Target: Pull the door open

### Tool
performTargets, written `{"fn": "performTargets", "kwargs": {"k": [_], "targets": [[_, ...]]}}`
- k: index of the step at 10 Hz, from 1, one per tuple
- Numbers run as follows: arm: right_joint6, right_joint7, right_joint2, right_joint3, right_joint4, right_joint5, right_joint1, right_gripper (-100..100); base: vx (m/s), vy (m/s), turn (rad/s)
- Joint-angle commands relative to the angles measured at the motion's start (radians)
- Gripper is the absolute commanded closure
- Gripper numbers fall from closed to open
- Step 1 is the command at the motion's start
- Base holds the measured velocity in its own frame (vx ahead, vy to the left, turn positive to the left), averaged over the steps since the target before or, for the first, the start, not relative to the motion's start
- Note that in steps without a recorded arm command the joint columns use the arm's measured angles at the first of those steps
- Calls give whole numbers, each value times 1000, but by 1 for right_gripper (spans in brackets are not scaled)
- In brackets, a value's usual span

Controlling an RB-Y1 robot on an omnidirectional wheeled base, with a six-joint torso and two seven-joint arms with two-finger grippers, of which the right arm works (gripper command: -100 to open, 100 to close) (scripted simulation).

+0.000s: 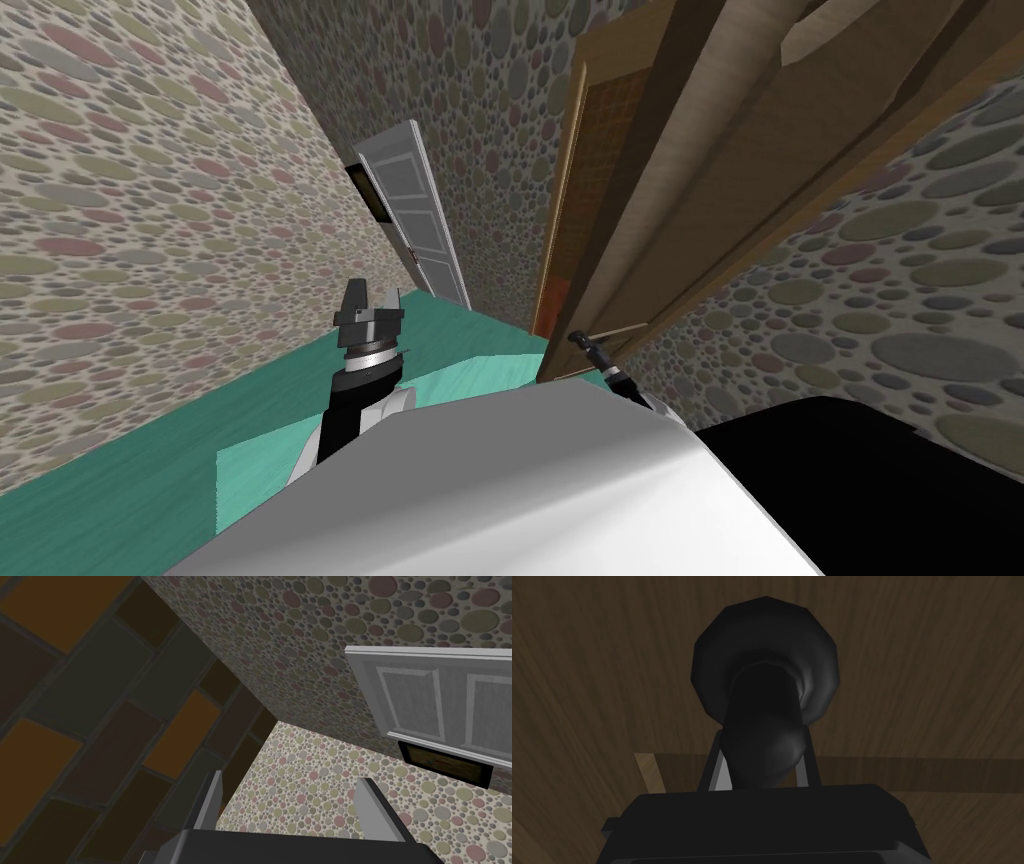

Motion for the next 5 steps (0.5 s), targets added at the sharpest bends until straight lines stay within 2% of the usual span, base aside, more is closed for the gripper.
{"fn": "performTargets", "kwargs": {"k": [1,5], "targets": [[-23,-4,-6,3,13,-1,4,100,-220,-89,214],[-75,-14,-23,12,42,-6,19,100,-214,-92,184]]}}
